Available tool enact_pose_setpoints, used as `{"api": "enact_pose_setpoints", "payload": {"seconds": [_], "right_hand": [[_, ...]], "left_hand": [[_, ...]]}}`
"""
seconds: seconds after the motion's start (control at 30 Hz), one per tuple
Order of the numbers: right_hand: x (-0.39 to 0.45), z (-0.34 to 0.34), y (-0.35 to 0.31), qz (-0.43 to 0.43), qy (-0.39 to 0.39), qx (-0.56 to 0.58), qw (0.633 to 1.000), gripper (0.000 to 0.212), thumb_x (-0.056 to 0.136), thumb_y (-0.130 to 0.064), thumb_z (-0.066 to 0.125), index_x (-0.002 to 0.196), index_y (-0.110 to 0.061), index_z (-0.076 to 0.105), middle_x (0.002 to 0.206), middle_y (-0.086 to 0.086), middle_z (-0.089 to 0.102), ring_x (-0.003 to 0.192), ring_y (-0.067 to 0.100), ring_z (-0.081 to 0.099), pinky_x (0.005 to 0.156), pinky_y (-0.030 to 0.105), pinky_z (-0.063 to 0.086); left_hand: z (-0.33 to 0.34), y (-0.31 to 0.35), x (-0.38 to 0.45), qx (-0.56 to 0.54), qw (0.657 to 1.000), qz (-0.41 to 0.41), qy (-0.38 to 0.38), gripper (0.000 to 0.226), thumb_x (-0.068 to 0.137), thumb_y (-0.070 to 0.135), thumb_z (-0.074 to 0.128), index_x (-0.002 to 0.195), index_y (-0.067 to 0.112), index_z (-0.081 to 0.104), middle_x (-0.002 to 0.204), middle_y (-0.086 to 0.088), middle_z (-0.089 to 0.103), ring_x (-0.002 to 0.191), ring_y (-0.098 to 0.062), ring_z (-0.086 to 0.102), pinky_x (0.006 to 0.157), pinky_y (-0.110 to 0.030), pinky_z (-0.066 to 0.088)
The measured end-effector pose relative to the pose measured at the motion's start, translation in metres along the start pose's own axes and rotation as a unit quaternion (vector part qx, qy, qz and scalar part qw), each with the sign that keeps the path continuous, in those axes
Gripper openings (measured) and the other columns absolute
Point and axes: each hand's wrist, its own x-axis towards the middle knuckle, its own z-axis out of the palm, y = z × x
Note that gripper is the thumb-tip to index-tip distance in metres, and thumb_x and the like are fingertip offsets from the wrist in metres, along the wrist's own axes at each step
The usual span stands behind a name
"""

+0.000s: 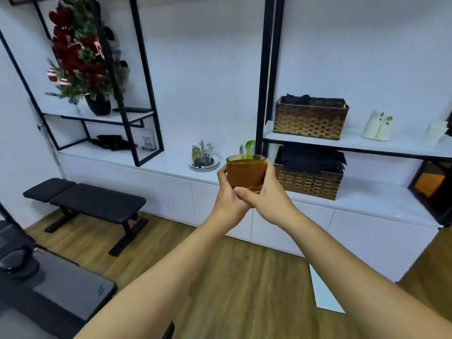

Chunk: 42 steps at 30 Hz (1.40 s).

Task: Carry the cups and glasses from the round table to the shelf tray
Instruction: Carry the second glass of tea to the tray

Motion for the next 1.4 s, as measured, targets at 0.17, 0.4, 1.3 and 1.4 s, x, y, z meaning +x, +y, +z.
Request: {"api": "enact_pose_setpoints", "payload": {"seconds": [0.17,0.4,1.3,1.4], "right_hand": [[0.097,-0.055,0.046,-0.004,-0.045,-0.016,0.999,0.094,0.080,-0.039,0.083,0.153,-0.025,0.024,0.132,-0.009,0.056,0.118,0.011,0.058,0.086,0.016,0.046],[0.194,-0.046,0.098,0.012,-0.077,0.023,0.997,0.078,0.082,-0.030,0.082,0.144,-0.023,0.035,0.124,-0.007,0.060,0.107,0.008,0.061,0.076,0.009,0.046],[0.683,0.129,0.255,0.284,-0.130,0.253,0.916,0.048,0.096,-0.050,0.059,0.112,-0.006,0.070,0.099,0.015,0.078,0.091,0.029,0.076,0.078,0.042,0.059],[0.734,0.145,0.269,0.285,-0.149,0.263,0.910,0.052,0.099,-0.051,0.054,0.116,-0.004,0.068,0.101,0.015,0.078,0.093,0.029,0.076,0.082,0.044,0.059]], "left_hand": [[0.043,-0.012,0.085,0.007,1.000,0.006,-0.002,0.103,0.077,0.005,0.084,0.149,0.028,0.014,0.127,0.001,0.058,0.111,-0.013,0.065,0.080,-0.019,0.056],[0.041,-0.055,0.174,0.030,0.999,-0.013,0.007,0.112,0.078,0.001,0.082,0.156,0.030,0.007,0.121,0.010,0.062,0.102,0.002,0.068,0.081,-0.020,0.056],[-0.134,-0.265,0.607,0.348,0.937,0.024,-0.008,0.119,0.079,0.036,0.084,0.154,0.053,-0.006,0.158,0.015,0.002,0.139,-0.017,0.040,0.105,-0.036,0.050],[-0.153,-0.280,0.660,0.410,0.908,0.074,0.046,0.107,0.075,0.043,0.086,0.158,0.042,0.018,0.155,-0.001,0.020,0.132,-0.020,0.044,0.103,-0.040,0.051]]}}
